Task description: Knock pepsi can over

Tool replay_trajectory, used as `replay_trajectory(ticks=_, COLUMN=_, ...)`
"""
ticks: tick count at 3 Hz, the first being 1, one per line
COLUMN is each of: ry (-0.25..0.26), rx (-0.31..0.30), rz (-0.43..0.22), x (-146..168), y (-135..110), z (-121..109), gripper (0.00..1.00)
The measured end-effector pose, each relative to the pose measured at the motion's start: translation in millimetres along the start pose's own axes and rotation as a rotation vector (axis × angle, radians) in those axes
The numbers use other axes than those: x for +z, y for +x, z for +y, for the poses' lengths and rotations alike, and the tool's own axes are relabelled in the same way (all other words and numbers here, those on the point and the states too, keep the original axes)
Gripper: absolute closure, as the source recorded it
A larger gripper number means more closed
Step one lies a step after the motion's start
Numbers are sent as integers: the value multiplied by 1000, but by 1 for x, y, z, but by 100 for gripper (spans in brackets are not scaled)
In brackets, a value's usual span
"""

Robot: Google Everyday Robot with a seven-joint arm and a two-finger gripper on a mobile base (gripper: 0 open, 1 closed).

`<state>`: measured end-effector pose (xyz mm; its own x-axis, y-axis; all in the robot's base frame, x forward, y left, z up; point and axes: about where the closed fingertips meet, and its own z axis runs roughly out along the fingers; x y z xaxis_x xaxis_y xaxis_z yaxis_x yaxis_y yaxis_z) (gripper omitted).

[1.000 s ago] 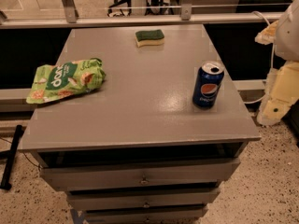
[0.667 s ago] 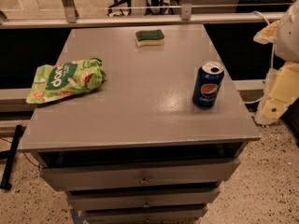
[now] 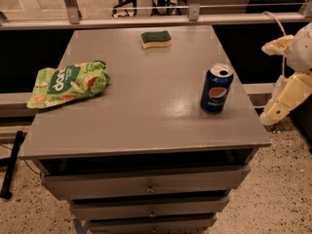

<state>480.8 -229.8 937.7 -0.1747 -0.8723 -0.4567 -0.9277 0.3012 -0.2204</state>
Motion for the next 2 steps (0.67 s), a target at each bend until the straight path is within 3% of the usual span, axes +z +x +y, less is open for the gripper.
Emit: replay_trajectory(ticks=2, ry=-66, rx=138, rz=-362, x=50, y=-7, z=-43, gripper=0)
